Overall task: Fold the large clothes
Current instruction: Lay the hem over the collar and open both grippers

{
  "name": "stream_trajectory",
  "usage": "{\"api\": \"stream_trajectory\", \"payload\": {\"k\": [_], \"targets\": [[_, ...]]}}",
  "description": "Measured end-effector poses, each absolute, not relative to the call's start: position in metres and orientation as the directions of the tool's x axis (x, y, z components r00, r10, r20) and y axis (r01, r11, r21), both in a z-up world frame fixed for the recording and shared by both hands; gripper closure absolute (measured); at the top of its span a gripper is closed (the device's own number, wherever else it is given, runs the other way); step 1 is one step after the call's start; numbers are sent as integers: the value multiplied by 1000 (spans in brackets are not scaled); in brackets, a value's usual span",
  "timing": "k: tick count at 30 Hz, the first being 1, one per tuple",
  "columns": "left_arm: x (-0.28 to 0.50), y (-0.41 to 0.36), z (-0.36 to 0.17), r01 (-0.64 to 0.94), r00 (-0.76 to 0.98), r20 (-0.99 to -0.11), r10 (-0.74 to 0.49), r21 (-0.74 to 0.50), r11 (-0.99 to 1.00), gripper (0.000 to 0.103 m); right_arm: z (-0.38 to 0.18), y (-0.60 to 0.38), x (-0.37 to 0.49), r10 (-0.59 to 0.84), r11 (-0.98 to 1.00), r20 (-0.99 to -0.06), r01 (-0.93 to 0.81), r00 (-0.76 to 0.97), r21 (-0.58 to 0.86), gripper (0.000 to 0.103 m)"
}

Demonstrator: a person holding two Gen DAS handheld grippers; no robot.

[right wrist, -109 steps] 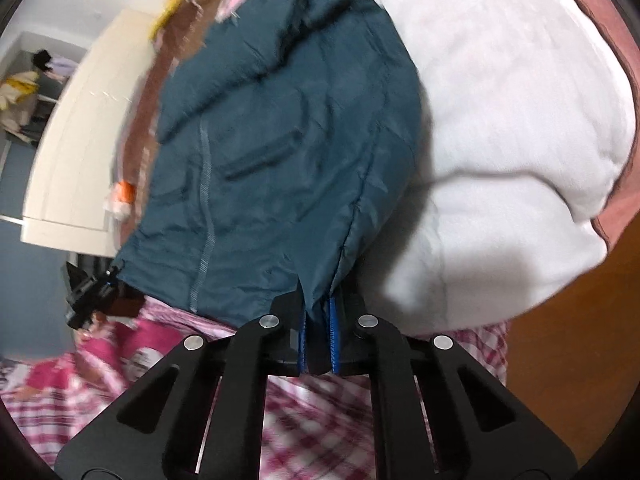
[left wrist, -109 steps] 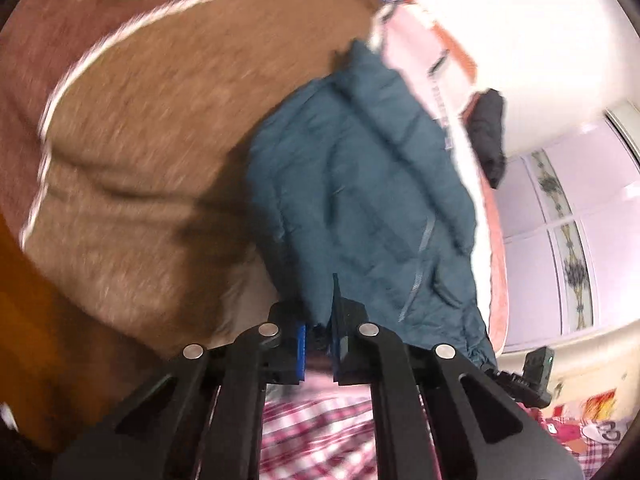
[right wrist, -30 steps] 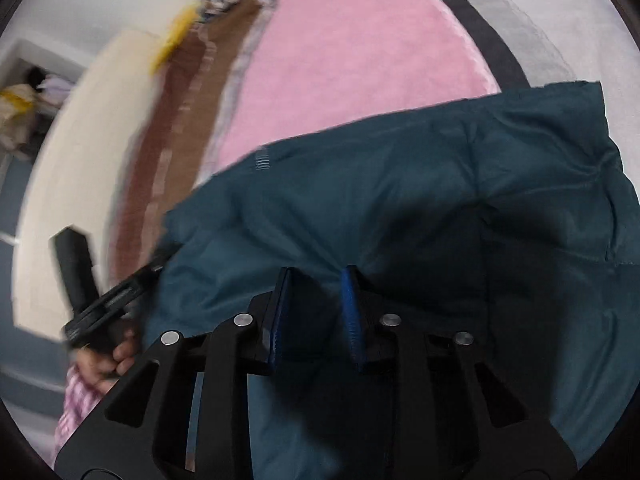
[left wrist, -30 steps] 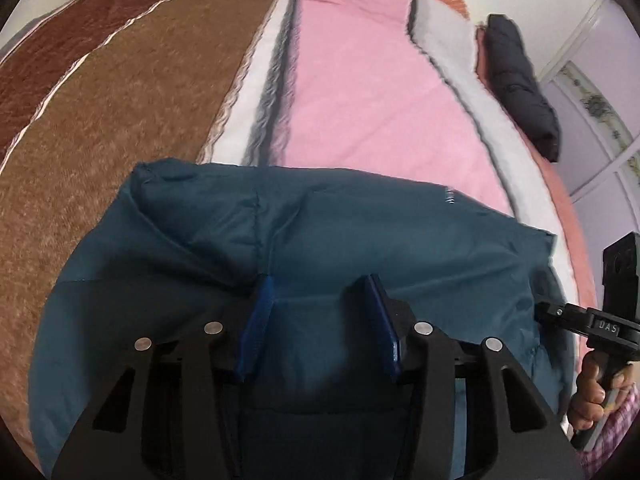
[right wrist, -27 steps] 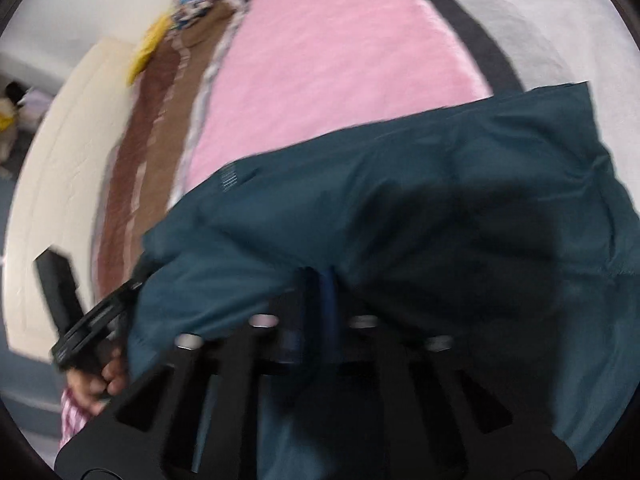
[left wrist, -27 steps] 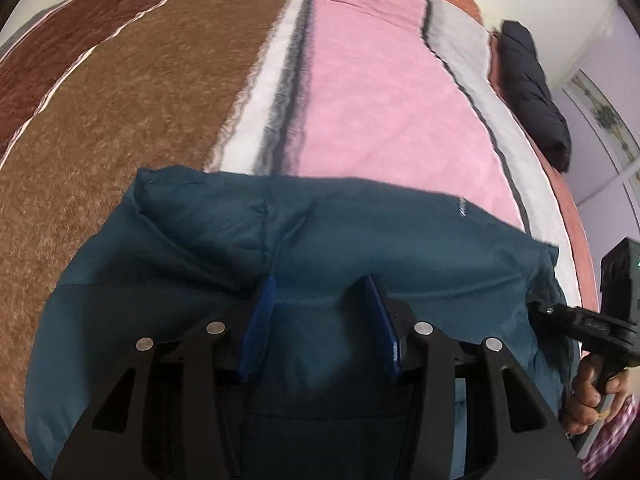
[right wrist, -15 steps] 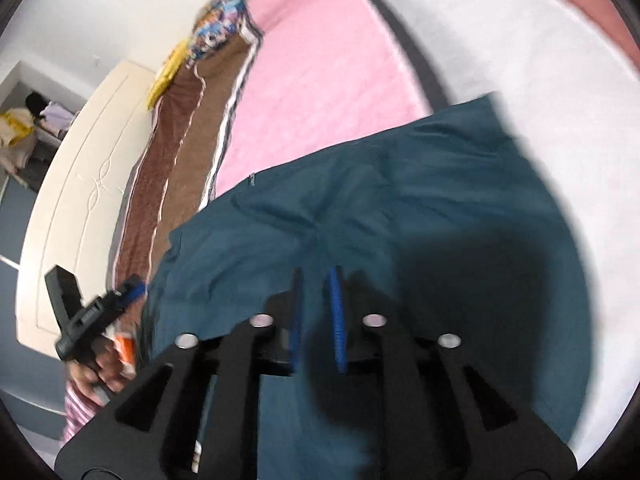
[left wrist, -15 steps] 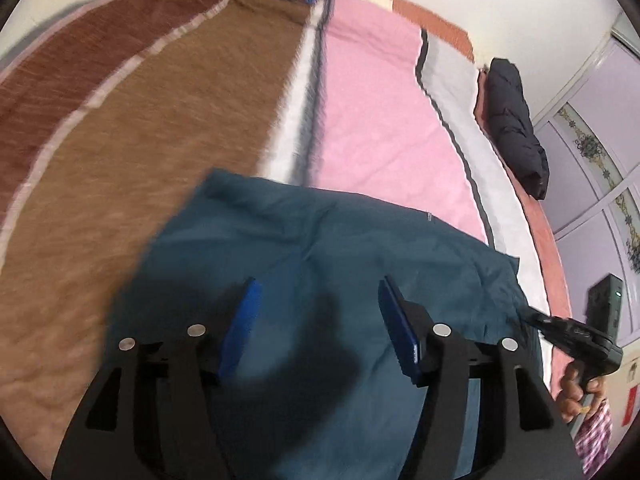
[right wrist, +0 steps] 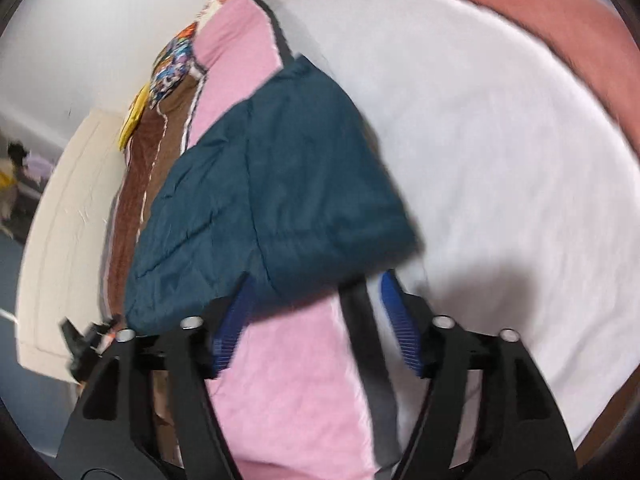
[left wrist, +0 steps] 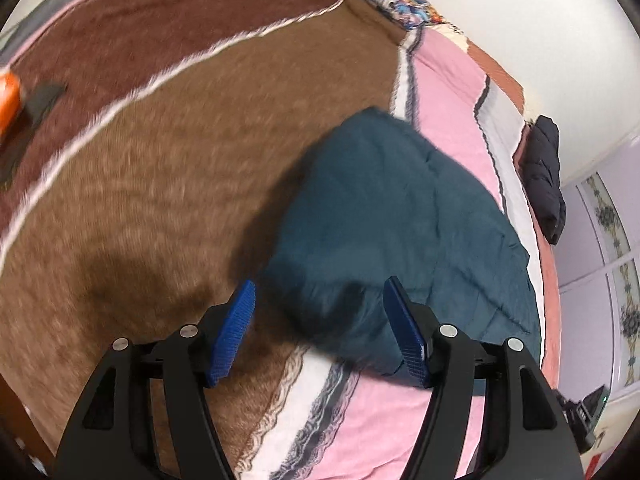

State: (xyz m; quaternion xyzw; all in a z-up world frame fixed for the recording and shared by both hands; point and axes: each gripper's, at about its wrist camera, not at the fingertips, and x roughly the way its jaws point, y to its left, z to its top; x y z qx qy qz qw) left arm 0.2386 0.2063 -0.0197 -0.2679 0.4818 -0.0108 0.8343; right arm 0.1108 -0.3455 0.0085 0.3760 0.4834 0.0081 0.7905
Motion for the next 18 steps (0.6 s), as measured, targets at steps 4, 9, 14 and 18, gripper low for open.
{"api": "stream_trajectory", "payload": {"k": [4, 9, 14, 18], "targets": [[244, 199, -39, -269, 523, -779, -345, -535, 801, 38, -6, -351, 109, 447, 600, -709, 405, 546, 690, 26], [264, 188, -53, -292, 519, -792, -321, -517, 804, 26, -25, -346, 129, 440, 544, -715, 472, 543, 693, 25], [279, 185, -68, -320, 493, -806, -328, -519, 792, 30, -46, -346, 147, 417, 495, -712, 515, 566, 699, 38], [275, 182, -59, -292, 523, -780, -342, -541, 788, 71, -57, -355, 159, 448, 439, -671, 508, 591, 741, 76]]}}
